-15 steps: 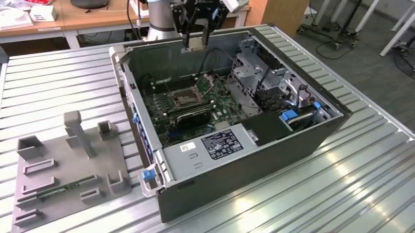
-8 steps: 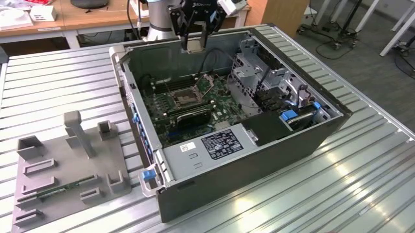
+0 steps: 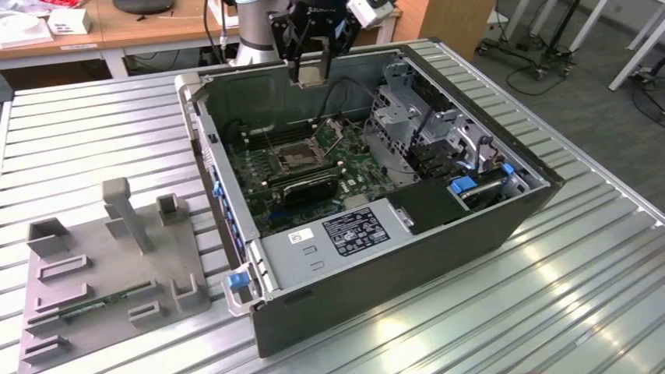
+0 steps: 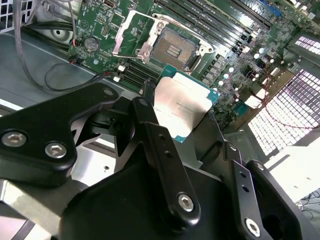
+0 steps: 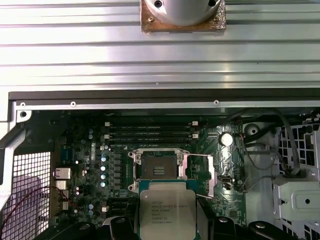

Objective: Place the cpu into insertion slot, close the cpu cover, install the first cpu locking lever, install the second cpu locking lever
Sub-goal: 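Place the cpu into insertion slot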

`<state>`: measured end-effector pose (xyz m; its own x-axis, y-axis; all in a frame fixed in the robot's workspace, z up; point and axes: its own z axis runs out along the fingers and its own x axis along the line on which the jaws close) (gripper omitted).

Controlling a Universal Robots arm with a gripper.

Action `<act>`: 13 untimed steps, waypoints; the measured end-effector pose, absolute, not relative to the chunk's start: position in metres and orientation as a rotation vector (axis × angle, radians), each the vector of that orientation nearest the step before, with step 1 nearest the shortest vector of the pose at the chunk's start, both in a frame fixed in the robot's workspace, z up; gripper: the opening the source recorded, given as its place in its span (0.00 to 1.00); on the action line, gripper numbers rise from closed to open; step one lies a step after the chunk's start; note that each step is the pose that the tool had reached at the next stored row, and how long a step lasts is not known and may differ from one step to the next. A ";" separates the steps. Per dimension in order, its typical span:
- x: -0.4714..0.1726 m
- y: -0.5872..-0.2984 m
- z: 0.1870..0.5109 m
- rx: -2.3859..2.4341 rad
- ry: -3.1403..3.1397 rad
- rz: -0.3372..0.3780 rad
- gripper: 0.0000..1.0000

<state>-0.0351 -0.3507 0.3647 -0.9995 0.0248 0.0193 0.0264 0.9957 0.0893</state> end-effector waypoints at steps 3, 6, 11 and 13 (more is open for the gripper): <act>-0.035 -0.351 0.364 -0.040 -3.120 -0.140 0.54; -0.035 -0.351 0.362 -0.040 -3.120 -0.140 0.54; -0.035 -0.351 0.358 -0.040 -3.120 -0.140 0.54; -0.035 -0.351 0.357 -0.040 -3.120 -0.140 0.54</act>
